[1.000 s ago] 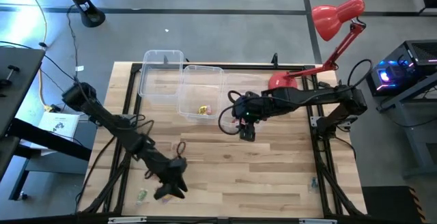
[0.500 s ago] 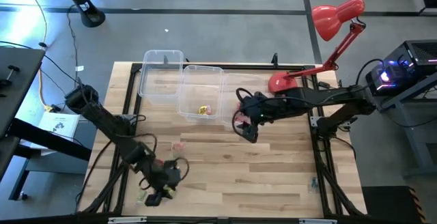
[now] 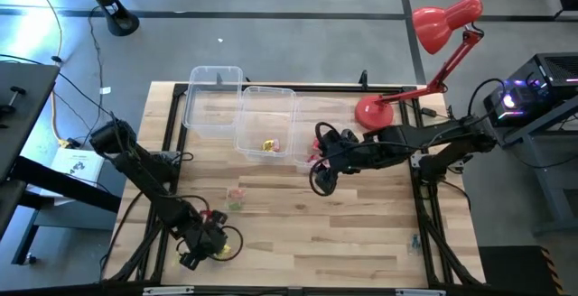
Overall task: Sort candy
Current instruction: Put the yellow candy pack into the top center transparent bin
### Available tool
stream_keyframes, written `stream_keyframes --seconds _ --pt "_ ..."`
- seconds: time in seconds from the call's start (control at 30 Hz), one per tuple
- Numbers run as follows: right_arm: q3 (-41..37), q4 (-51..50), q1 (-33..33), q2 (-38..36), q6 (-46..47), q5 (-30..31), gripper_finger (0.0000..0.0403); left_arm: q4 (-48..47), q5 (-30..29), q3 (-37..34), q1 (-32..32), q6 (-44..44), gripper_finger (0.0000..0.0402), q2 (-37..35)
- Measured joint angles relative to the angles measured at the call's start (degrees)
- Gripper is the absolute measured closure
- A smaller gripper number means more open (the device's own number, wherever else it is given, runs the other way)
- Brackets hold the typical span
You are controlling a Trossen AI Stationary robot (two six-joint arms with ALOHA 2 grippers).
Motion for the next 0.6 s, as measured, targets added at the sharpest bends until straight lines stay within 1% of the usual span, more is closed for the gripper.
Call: stream_keyframes --seconds 0.07,0.17,0.23,0.3,0.33,0.4,0.43,0.5,0.6 --pt "0.0 0.0 0.0 0.01 0.43 0.52 0.0156 0.7 -0.63 0.05 0.44 1.54 0.0247 1.51" --pt "0.0 0.0 -0.01 0.01 0.41 1.01 0.0156 1.36 -0.32 0.31 1.44 1.1 0.0248 4.0" --pt "0.0 -0.02 -0.15 0.02 0.35 1.03 0.0156 1.49 0.21 0.36 2.02 0.47 0.0258 5.52" --pt "0.0 -0.04 -0.15 0.01 -0.11 1.04 0.0156 2.93 0.23 0.45 2.44 -0.1 0.0286 6.48" --pt "0.0 -0.04 -0.15 0.01 -0.37 1.07 0.0156 3.32 0.29 0.48 2.68 -0.47 0.0308 6.52" --pt "0.0 -0.13 -0.15 0.02 -1.35 1.21 0.0156 4.54 0.66 0.83 3.24 -2.1 0.0364 6.06" --pt "0.0 -0.35 -0.15 0.02 -1.58 1.21 0.0156 4.92 0.87 0.94 3.57 -3.03 0.0381 5.4" --pt "0.0 -0.7 -0.15 0.02 -1.92 1.21 0.0156 4.89 -0.09 1.06 4.17 -4.62 0.0387 4.27" --pt "0.0 -1.1 -0.15 0.02 -2.99 1.29 0.0156 0.91 -3.62 1.41 4.97 -5.69 0.0396 1.04"
